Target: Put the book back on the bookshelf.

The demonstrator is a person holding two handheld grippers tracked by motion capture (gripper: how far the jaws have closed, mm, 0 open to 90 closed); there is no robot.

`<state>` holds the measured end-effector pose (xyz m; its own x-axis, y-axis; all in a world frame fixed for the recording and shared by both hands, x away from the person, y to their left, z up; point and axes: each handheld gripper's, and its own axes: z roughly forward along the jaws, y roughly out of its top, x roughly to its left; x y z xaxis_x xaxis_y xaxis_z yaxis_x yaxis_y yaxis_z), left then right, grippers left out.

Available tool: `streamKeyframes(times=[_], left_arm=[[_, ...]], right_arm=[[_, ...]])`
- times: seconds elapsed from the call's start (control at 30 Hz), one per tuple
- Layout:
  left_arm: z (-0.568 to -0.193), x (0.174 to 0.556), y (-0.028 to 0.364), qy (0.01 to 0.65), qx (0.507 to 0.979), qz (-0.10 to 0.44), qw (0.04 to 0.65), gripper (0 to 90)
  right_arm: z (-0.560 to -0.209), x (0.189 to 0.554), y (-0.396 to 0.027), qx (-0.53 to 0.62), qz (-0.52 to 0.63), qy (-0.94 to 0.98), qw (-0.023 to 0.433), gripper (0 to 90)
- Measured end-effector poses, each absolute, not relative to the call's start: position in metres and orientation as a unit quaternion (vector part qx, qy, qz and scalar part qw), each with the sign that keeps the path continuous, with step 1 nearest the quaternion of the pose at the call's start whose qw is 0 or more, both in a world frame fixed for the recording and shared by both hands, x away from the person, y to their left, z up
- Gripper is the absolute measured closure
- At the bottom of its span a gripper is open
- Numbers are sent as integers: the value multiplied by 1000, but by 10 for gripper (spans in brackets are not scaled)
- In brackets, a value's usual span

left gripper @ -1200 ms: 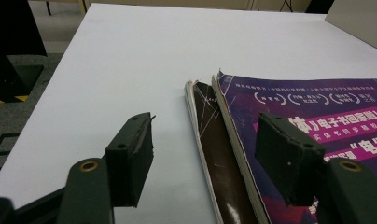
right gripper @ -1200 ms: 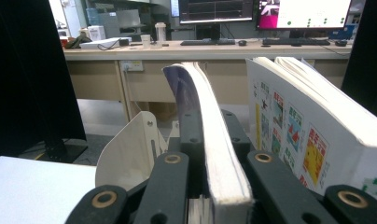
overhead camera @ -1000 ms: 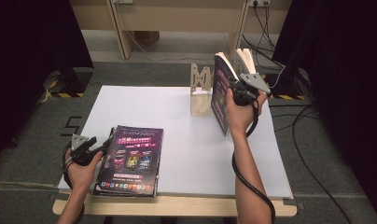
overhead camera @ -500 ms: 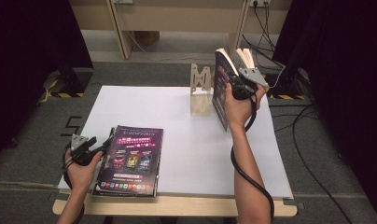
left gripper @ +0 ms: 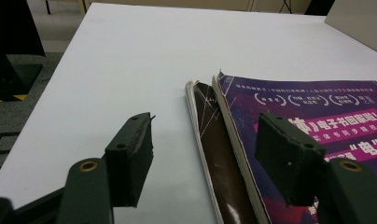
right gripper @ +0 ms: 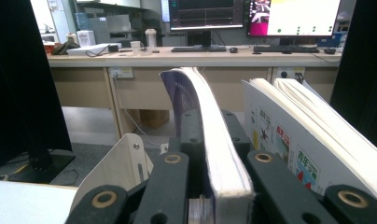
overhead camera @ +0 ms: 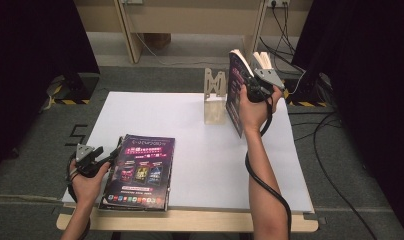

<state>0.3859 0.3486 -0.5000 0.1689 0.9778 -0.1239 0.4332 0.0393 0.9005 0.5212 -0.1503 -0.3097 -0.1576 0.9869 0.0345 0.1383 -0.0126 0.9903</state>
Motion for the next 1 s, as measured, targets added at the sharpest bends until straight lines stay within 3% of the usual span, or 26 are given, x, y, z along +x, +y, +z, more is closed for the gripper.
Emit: streamKeyframes(times=[1.0], left_arm=[[-500, 386, 350, 567, 622, 304, 447, 363]], right_arm=[[-324, 547, -145, 509, 505, 552, 426, 833]])
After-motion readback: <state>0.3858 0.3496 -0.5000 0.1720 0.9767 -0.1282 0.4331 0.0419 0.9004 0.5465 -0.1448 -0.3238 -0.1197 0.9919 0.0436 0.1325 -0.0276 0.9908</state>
